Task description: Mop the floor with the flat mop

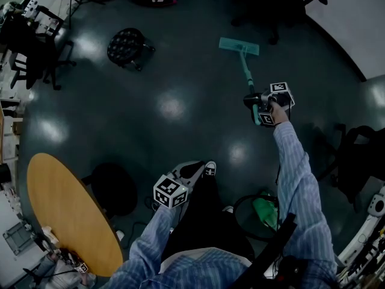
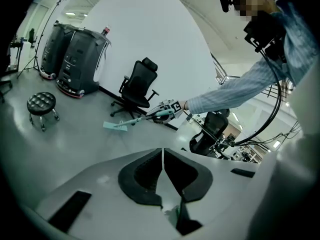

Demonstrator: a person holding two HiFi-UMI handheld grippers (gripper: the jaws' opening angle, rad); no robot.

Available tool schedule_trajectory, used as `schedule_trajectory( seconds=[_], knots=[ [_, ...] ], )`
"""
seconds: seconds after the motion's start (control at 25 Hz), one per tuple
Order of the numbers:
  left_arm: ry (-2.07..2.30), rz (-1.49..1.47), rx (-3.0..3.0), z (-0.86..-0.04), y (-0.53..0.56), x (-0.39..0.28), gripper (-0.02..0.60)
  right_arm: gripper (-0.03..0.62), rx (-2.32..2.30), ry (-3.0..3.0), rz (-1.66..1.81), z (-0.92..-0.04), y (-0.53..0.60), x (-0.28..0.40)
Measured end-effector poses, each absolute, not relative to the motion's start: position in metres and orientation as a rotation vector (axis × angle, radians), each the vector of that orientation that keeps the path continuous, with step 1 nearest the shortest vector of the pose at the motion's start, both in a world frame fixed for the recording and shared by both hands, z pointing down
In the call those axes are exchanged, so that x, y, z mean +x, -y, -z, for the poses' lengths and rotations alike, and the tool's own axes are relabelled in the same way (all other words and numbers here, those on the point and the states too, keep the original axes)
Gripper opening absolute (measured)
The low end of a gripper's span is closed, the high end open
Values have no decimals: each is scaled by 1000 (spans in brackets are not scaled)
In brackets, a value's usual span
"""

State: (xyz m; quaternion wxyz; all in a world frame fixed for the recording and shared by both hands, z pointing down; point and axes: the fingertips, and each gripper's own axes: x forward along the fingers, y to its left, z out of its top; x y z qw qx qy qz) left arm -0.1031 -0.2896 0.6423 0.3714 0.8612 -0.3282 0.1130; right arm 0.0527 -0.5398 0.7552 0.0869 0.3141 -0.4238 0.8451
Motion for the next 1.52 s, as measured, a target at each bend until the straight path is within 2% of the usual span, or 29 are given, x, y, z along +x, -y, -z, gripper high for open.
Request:
schedule_trajectory(
  seconds=[0.52,1.2,1.52],
  knots=[
    [844,-245,2249,-609,218,-67,15,51,862,1222,-2460,-728,345,95],
    [815,-149,2381,-549,50,-7,15,52,766,1166,-2562,-695,-4,116],
    [865,-134,2396,-542,-69,11,15,52,705,1161,-2518,-684,-162,141]
  ],
)
